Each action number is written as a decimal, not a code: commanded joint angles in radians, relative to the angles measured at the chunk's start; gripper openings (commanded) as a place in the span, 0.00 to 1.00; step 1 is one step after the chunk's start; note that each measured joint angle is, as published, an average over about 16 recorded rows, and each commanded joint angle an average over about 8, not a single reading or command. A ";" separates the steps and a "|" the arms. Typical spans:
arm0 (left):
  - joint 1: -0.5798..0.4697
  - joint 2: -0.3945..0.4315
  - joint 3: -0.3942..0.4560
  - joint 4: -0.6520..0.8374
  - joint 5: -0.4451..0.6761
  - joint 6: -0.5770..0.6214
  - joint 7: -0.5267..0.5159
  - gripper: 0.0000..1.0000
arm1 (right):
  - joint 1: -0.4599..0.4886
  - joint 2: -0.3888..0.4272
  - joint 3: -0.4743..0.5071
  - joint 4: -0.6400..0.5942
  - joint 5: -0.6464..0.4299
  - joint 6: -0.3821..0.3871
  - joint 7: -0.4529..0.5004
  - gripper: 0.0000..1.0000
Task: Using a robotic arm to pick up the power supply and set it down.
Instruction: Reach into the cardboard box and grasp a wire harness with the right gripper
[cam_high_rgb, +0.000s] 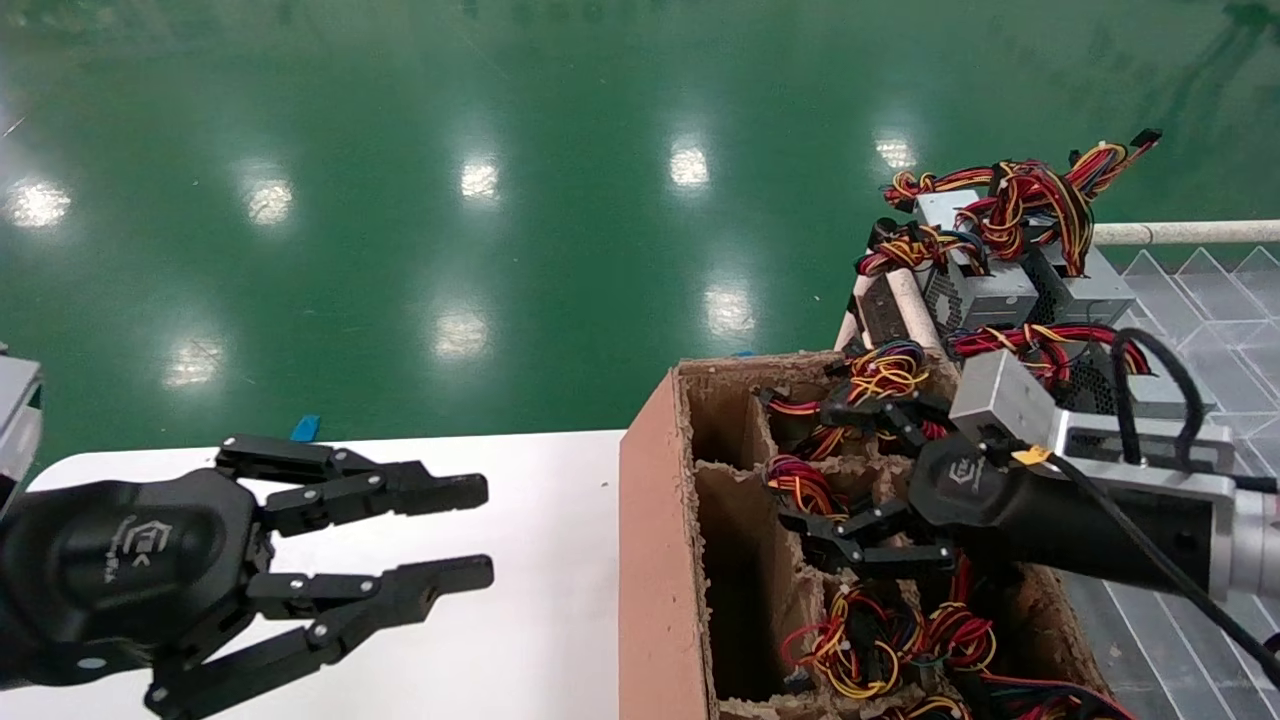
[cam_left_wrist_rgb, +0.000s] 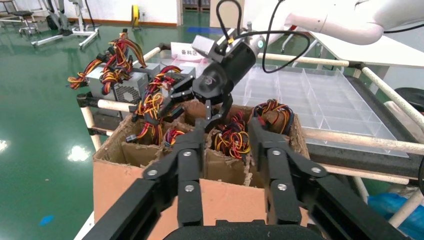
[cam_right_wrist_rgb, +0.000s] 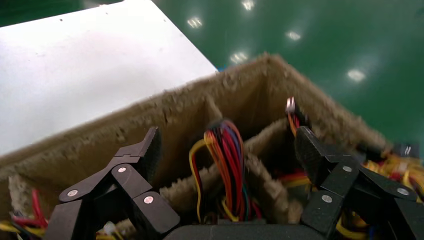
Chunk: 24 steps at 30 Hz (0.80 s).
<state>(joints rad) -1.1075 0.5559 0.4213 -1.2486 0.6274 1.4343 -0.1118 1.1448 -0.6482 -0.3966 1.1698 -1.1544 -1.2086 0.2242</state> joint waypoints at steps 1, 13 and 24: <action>0.000 0.000 0.000 0.000 0.000 0.000 0.000 0.00 | -0.005 -0.003 -0.002 -0.021 -0.002 0.002 -0.002 0.00; 0.000 0.000 0.000 0.000 0.000 0.000 0.000 0.00 | 0.006 -0.005 -0.018 -0.033 -0.024 -0.009 0.010 0.00; 0.000 0.000 0.000 0.000 0.000 0.000 0.000 0.00 | 0.009 -0.011 -0.025 -0.038 -0.036 0.002 0.029 0.00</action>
<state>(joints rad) -1.1075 0.5559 0.4214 -1.2486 0.6274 1.4343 -0.1117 1.1550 -0.6565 -0.4220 1.1332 -1.1932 -1.2075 0.2544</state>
